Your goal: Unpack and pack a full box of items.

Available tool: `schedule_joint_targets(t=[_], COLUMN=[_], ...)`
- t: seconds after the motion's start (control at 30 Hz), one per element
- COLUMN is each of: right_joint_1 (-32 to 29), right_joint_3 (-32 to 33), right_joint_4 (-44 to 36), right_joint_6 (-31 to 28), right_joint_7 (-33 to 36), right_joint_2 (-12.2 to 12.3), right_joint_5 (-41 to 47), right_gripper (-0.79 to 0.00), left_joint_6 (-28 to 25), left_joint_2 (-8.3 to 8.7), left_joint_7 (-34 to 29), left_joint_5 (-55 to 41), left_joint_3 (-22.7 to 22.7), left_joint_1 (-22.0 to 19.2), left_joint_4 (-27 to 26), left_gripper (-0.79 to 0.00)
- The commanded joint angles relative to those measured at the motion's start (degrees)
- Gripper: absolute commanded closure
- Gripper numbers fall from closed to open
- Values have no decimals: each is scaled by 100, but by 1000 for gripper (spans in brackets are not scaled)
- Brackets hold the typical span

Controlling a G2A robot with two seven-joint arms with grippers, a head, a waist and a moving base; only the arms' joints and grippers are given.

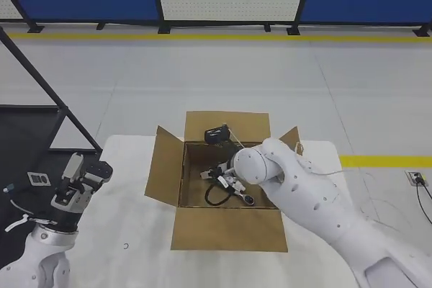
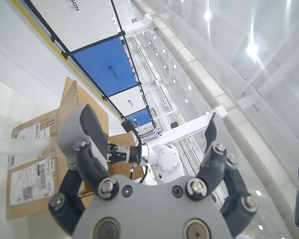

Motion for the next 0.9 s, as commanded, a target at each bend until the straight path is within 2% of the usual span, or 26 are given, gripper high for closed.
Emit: schedule_joint_targets(t=[0.0, 0.13, 0.2, 0.3, 0.43, 0.5, 0.53, 0.57, 0.6, 0.7, 0.87], right_joint_1=[138, 369, 438, 515, 574, 590, 599, 604, 607, 604, 604], right_joint_3=[-152, -516, -663, -806, -882, -863, -864, -856, -851, -846, -846], right_joint_4=[481, 1371, 1738, 2236, 2843, 3108, 3227, 3349, 3466, 3701, 3701], right_joint_6=[-42, -78, -124, -265, -391, -460, -497, -500, -498, -591, -591], right_joint_7=[10, 127, 143, 152, -46, -261, -352, -468, -557, -451, -451], right_joint_2=[-162, -525, -704, -951, -1237, -1359, -1416, -1470, -1523, -1640, -1640], right_joint_5=[57, -22, -67, -75, -52, 10, 14, 25, 35, 97, 97], right_gripper=[-785, -785, -665, -653, -511, -413, -409, -489, -770, -785, -785], left_joint_6=[-13, -41, -24, -12, -25, -40, -52, -60, -60, -59, -65], left_joint_2=[3, 10, 14, 22, 30, 33, 35, 36, 38, 35, 32], left_joint_7=[15, 39, 44, 52, 83, 103, 104, 113, 117, 257, 304], left_joint_5=[9, 17, -34, -53, -82, -106, -117, -126, -129, -183, -178], left_joint_3=[-1, 3, 9, 2, -18, -30, -32, -34, -32, -33, -22], left_joint_1=[41, 94, 98, 98, 115, 130, 136, 142, 147, 161, 169], left_joint_4=[-39, -88, -93, -98, -111, -119, -120, -119, -119, -124, -138], left_gripper=[-785, -785, -785, -785, -785, -785, -785, -785, -785, -785, -785])
